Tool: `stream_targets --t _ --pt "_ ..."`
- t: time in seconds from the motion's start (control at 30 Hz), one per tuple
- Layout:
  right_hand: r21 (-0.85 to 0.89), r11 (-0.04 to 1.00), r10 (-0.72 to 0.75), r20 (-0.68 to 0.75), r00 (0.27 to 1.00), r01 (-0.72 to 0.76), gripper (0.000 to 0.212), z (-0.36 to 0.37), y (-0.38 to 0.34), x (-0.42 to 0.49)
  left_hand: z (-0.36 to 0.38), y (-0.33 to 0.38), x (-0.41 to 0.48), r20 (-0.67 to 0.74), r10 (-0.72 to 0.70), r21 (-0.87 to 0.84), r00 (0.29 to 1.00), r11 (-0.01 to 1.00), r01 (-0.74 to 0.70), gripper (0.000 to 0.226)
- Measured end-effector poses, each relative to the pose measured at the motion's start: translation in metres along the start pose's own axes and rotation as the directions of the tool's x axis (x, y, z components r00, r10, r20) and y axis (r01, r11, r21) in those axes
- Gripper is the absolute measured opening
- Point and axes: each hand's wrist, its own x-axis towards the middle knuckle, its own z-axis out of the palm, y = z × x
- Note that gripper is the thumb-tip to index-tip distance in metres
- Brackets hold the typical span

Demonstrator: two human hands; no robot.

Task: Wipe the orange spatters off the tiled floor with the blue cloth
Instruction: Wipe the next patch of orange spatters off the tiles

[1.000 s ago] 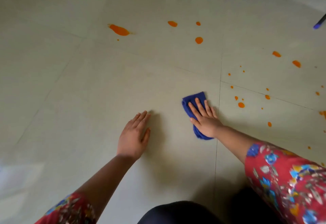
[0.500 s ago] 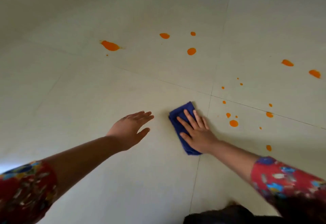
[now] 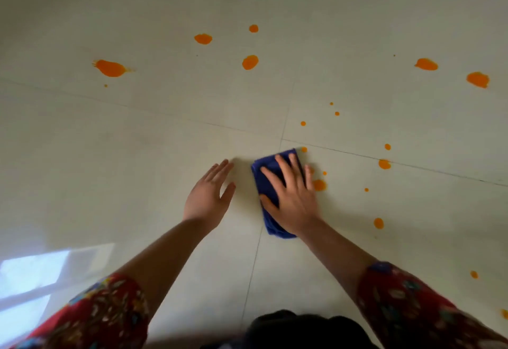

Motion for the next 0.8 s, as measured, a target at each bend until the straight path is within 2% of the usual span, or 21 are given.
stream_targets --t 0.1,0.2,0.23,0.33,0.4,0.47,0.5,0.53,0.63,0.67,0.73,0.8 --pt "-0.009 0.993 -0.119 0.02 0.993 0.119 0.06 0.011 -0.023 -0.032 0.016 0.012 0.013 -0.053 -0.009 -0.065 0.999 0.998 0.005 0.051" --pt "-0.044 0.969 -0.24 0.06 0.969 0.243 0.058 0.006 -0.003 -0.086 0.027 0.014 0.02 -0.065 0.028 -0.018 0.997 0.999 -0.029 0.059" --pt "-0.064 0.974 -0.214 0.055 0.975 0.218 0.058 0.003 0.014 -0.093 0.03 0.013 0.02 -0.062 0.048 0.009 0.997 0.999 -0.047 0.061" --pt "-0.13 0.991 0.031 -0.022 0.999 -0.033 0.056 -0.003 0.063 -0.079 0.039 0.013 0.019 -0.058 0.116 0.099 0.992 0.989 -0.11 0.062" --pt "-0.104 0.97 0.209 -0.101 0.973 -0.219 0.054 -0.006 0.075 -0.039 0.043 0.017 0.021 -0.047 0.147 0.136 0.988 0.981 -0.14 0.06" --pt "-0.019 0.939 0.337 -0.14 0.931 -0.343 0.054 -0.004 0.064 0.006 0.048 0.023 0.031 -0.047 0.167 0.154 0.985 0.975 -0.158 0.059" --pt "-0.004 0.945 0.324 -0.149 0.934 -0.328 0.055 -0.003 0.054 0.019 0.049 0.027 0.037 -0.053 0.165 0.151 0.985 0.976 -0.155 0.059" --pt "-0.021 0.967 0.248 -0.151 0.957 -0.254 0.055 -0.001 0.043 0.022 0.05 0.032 0.043 -0.062 0.154 0.144 0.986 0.979 -0.144 0.059" --pt "-0.1 0.993 -0.071 -0.019 0.997 0.069 0.055 -0.003 0.033 -0.021 0.053 0.04 0.058 -0.042 0.129 0.125 0.991 0.985 -0.123 0.059" --pt "-0.093 0.99 -0.109 0.012 0.994 0.11 0.055 -0.007 0.041 -0.037 0.054 0.04 0.059 -0.036 0.128 0.127 0.991 0.984 -0.123 0.06" --pt "-0.089 0.995 -0.035 -0.019 0.999 0.034 0.055 -0.012 0.072 -0.044 0.057 0.036 0.059 -0.036 0.144 0.145 0.989 0.98 -0.137 0.06" --pt "-0.104 0.979 0.165 -0.078 0.983 -0.173 0.055 -0.015 0.102 -0.019 0.061 0.032 0.059 -0.044 0.162 0.167 0.986 0.974 -0.153 0.058"
